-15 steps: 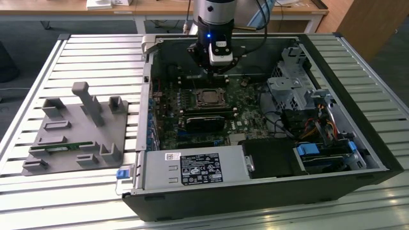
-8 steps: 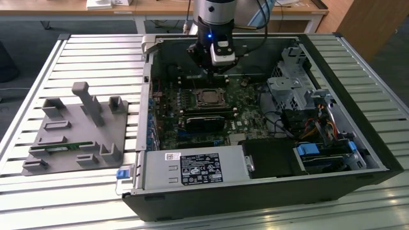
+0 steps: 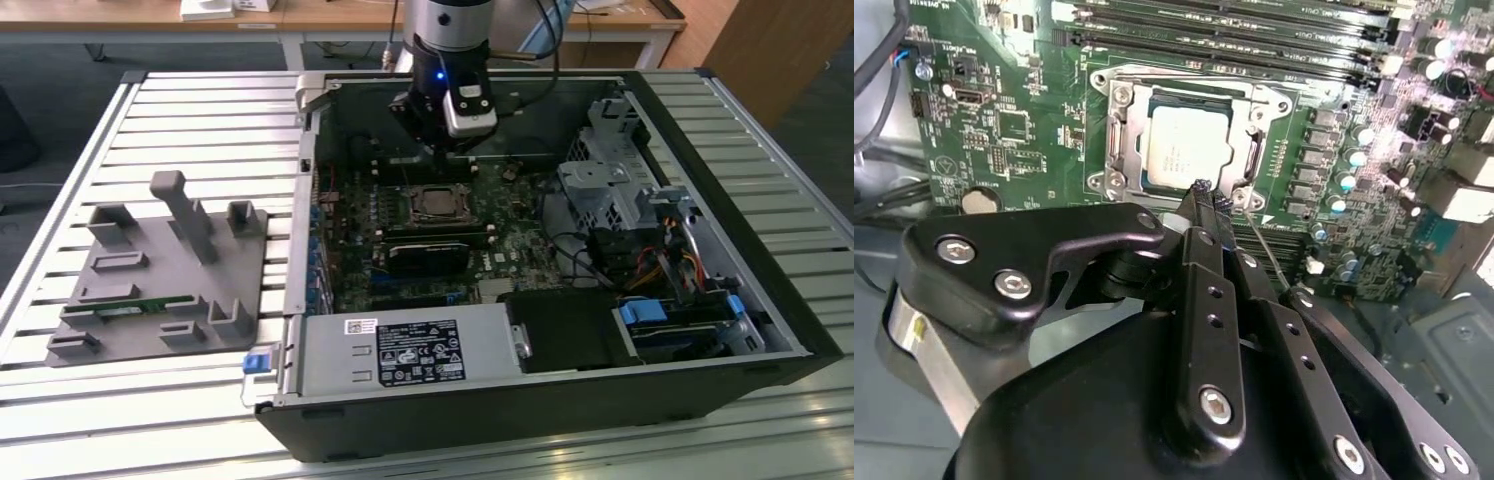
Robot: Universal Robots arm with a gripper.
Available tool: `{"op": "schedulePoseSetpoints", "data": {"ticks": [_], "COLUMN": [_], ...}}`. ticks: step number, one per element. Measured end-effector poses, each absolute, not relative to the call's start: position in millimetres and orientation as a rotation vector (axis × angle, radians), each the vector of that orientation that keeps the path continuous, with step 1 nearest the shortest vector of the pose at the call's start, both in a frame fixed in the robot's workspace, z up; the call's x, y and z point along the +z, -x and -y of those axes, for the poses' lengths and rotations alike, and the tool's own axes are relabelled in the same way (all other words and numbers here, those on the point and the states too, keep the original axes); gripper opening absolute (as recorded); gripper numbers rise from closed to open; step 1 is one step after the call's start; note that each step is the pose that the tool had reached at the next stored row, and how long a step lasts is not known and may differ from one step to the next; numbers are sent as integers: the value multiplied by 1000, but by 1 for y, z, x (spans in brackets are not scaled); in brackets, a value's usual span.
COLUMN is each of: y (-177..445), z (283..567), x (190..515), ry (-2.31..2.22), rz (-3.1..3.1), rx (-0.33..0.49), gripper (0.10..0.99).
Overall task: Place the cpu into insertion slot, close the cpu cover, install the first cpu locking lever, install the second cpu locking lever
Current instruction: 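Install the first cpu locking lever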
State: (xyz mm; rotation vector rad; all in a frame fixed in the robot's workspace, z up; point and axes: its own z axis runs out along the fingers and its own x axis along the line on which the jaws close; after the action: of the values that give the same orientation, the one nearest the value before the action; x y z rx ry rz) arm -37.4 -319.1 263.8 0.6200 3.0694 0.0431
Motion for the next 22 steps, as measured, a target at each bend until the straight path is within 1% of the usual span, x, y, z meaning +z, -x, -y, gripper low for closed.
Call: {"op": "schedulePoseSetpoints", "data": {"ticks": [22], "y": [37], "z": [319], "x": [264], "ry": [-365], "rz": [-3112], "rx": [44], "gripper": [106]}}
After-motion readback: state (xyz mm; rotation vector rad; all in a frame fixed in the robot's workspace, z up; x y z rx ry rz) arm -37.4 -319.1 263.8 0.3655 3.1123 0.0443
